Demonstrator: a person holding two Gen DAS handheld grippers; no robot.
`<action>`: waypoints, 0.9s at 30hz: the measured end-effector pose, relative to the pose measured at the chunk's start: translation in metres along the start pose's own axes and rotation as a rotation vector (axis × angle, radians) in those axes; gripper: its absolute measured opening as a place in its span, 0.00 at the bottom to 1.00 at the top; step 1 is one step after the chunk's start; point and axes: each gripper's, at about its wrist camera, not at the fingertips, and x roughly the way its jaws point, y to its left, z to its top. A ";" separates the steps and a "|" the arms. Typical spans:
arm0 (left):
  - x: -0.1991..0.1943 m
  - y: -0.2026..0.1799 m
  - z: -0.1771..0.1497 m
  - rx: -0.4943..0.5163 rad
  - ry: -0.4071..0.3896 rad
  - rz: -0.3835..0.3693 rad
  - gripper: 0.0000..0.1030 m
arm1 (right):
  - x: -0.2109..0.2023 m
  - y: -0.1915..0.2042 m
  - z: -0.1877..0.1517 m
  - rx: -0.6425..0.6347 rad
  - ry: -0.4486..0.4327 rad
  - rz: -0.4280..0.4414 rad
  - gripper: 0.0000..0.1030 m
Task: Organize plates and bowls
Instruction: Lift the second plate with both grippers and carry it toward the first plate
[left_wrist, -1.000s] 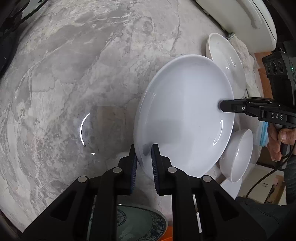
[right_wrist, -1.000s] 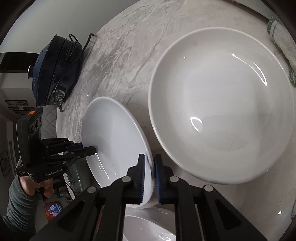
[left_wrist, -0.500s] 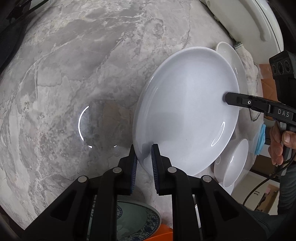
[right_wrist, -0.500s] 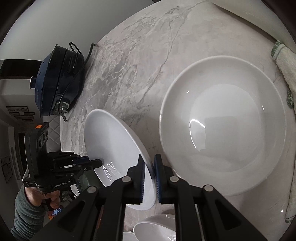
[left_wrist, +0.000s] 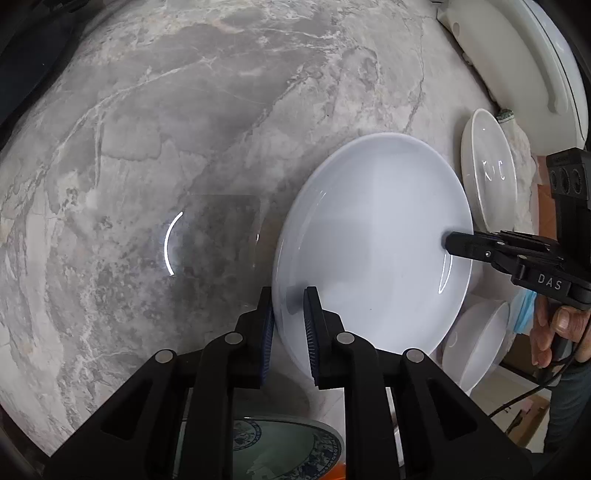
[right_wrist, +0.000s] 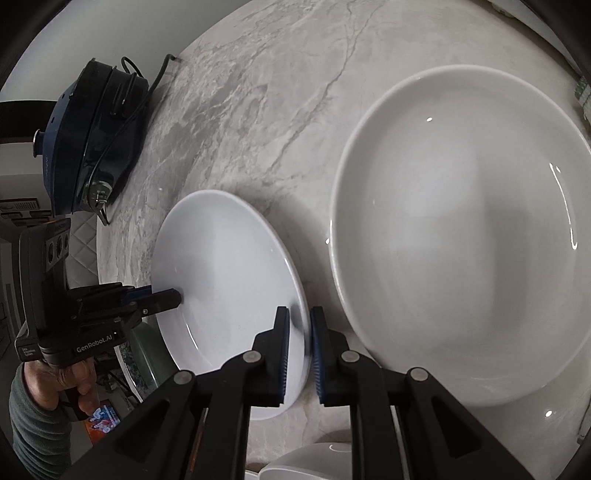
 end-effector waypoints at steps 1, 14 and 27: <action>-0.002 0.003 0.000 0.002 -0.003 0.007 0.16 | -0.001 0.000 -0.002 -0.009 0.007 -0.019 0.16; -0.002 -0.010 -0.020 0.073 -0.006 0.062 0.17 | 0.005 0.008 -0.011 -0.049 0.017 -0.052 0.10; -0.024 -0.022 -0.019 0.045 -0.031 0.021 0.16 | -0.015 0.007 -0.011 -0.032 -0.036 -0.051 0.10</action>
